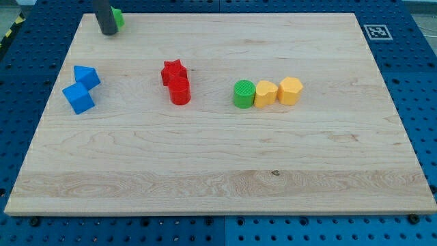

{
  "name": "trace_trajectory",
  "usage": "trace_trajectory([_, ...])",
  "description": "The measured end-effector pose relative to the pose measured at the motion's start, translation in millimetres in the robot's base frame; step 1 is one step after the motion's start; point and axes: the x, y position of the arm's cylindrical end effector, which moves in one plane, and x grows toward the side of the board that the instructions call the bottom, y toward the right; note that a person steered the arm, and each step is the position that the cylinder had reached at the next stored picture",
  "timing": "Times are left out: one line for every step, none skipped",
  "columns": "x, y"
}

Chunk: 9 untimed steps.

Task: Push the green star to the top left corner of the board

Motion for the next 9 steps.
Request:
trace_trajectory([4,48])
trace_trajectory([-1,76])
trace_trajectory([-22,68])
trace_trajectory([-23,44])
trace_trajectory([-23,35])
trace_trajectory([-23,6])
trace_trajectory([-23,-2])
trace_trajectory([-13,17])
trace_trajectory([9,37])
